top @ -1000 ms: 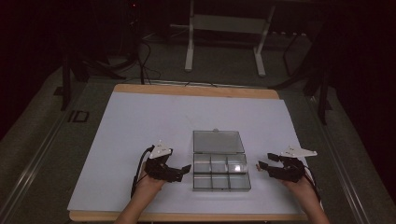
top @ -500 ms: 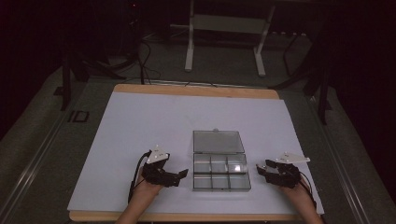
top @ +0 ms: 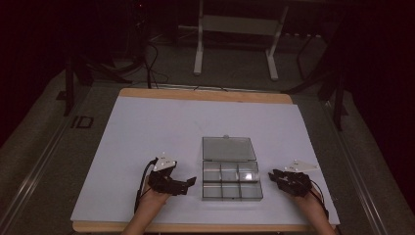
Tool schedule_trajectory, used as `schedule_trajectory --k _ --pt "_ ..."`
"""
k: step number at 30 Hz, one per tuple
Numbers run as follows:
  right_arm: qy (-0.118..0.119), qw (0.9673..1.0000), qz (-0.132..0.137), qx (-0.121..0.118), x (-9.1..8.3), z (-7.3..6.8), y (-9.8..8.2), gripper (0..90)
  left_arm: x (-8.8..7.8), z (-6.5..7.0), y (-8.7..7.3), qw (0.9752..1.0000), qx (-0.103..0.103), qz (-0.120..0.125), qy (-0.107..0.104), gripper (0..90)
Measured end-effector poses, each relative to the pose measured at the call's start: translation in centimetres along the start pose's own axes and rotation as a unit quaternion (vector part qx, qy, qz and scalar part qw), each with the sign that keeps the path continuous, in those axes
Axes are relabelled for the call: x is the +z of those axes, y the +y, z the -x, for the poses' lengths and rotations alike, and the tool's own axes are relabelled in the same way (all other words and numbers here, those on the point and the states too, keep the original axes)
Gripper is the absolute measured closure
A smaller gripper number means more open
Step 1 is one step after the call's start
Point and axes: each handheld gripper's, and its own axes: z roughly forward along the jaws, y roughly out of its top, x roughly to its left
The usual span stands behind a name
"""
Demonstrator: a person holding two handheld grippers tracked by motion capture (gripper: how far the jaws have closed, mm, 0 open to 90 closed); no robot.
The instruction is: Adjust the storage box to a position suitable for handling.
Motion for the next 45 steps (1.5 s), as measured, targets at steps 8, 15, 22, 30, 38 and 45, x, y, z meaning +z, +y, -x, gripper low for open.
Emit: schedule_trajectory --k 8,15,22,30,38,45 --pt "-0.003 0.9999 -0.005 -0.011 0.2 0.0 0.4 86.2 -0.1 0.0 -0.1 0.9999 0.005 0.009 0.002 3.4" --pt "0.001 1.0000 0.004 -0.003 -0.2 0.2 0.6 86.4 -0.1 -0.1 -0.2 0.9999 0.006 0.010 0.005 3.4" --pt "0.003 0.9997 0.025 0.003 -1.6 0.4 1.3 86.4 0.0 -0.2 -0.5 0.9997 0.011 0.018 0.013 3.3" --pt "0.006 0.9988 0.047 0.006 -3.2 0.5 2.3 86.4 0.0 -0.4 -0.6 0.9996 0.016 0.018 0.016 3.3" --pt "0.009 0.9977 0.067 -0.001 -4.9 0.2 3.5 86.4 -0.1 -0.5 -0.6 0.9995 0.015 0.021 0.018 3.4" --pt "0.019 0.9964 0.082 -0.011 -6.1 -0.4 4.8 86.4 -0.1 -0.5 -0.7 0.9994 0.016 0.024 0.017 3.3"
